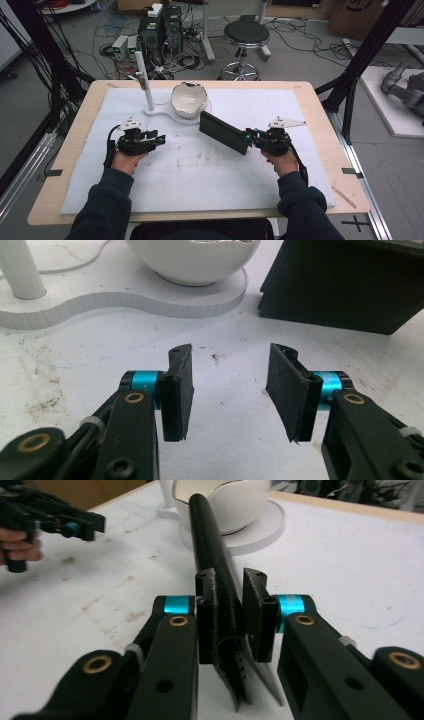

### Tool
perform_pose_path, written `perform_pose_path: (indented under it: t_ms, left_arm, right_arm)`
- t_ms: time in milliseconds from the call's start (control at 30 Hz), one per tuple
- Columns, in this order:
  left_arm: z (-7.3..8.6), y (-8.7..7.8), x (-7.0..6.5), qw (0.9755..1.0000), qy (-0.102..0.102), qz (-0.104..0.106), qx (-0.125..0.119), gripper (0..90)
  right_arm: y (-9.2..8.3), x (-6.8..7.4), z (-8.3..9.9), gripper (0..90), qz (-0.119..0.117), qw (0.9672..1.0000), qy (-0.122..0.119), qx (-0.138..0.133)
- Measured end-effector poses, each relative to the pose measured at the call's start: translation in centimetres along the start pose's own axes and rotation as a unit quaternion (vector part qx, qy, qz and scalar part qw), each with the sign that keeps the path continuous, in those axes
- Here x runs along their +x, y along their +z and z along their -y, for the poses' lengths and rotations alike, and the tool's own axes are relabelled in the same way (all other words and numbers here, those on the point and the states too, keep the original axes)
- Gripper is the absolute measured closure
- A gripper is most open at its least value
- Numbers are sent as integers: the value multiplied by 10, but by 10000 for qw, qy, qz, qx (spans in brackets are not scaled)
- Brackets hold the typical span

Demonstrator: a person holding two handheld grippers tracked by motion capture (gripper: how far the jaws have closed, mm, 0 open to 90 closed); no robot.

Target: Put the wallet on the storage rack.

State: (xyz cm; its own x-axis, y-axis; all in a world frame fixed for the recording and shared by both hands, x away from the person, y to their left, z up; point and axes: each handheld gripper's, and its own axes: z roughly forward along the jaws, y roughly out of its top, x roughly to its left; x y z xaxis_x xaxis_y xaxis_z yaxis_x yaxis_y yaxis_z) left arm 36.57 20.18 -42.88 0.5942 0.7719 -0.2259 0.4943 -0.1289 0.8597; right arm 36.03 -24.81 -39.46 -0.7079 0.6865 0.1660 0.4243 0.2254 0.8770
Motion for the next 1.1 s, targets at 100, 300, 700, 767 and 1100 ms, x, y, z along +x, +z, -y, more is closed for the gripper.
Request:
perform_pose_path:
  t_ms: [100, 300, 700, 767, 1100]
  left_arm:
    - [0, 0, 0, 10000, -8, 2, 14, 529]
    - [1, 1, -1, 10000, 9, 8, 47, 528]
    - [0, 0, 0, 10000, -4, 13, 18, 527]
    - [0, 0, 0, 10000, -18, 15, 0, 527]
    - [-1, -4, 1, 9998, 18, -9, -179, 411]
  right_arm:
    - [1, -2, 0, 768, 209, 9997, -84, -26]
    - [3, -10, 2, 633, 239, 9996, -71, -133]
    - [4, -9, 3, 460, 301, 9993, -144, -141]
    - [4, -6, 3, 443, 265, 9994, -196, -134]
    - [4, -5, 4, 312, 268, 9982, -519, -167]
